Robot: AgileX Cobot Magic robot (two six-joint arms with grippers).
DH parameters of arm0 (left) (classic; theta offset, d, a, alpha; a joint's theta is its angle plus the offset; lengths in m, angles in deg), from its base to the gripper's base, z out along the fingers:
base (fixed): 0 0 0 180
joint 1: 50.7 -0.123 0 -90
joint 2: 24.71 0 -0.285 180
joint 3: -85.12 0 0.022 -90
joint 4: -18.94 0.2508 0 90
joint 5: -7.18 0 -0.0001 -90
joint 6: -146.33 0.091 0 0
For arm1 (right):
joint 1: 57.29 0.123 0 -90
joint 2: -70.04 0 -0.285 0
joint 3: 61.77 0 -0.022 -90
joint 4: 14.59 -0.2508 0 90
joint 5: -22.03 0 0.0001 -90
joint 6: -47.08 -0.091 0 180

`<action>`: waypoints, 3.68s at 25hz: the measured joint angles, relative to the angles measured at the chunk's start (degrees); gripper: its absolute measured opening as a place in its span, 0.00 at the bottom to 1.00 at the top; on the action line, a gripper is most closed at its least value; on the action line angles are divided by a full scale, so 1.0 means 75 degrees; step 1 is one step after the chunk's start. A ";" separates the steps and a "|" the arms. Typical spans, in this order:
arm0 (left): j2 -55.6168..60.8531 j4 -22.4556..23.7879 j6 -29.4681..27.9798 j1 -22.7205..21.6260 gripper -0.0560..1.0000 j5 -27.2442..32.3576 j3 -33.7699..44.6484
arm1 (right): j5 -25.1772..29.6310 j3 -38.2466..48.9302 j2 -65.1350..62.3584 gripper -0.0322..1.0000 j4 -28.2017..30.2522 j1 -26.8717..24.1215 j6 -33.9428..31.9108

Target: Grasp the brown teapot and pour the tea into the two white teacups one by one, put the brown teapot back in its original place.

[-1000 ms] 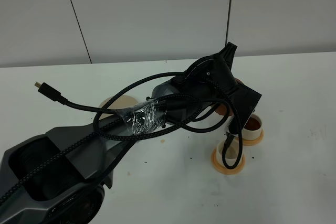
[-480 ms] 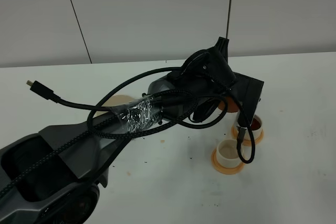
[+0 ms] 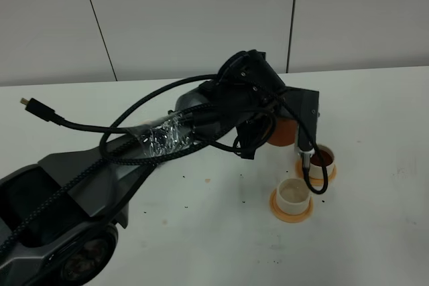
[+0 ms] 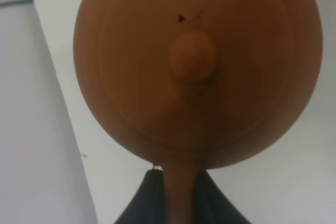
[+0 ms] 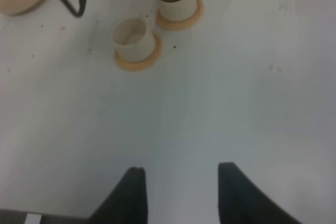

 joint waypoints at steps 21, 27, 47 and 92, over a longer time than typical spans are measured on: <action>0.0008 -0.3802 0.2137 -0.1579 0.21 0.1241 0.0000 | -0.0006 0.0000 0.0000 0.34 -0.0013 0.0000 0.0000; -0.0021 -0.3836 0.2551 -0.1579 0.21 0.1162 0.0000 | -0.0006 0.0000 0.0000 0.34 -0.0013 0.0000 0.0000; 0.0384 -0.4178 0.2261 -0.1496 0.21 0.2329 0.0000 | -0.0008 0.0000 0.0000 0.34 -0.0013 0.0000 0.0000; 0.2875 -0.2965 -0.0270 -0.1007 0.21 0.0999 0.4257 | -0.0023 0.0000 0.0000 0.34 -0.0015 0.0000 0.0000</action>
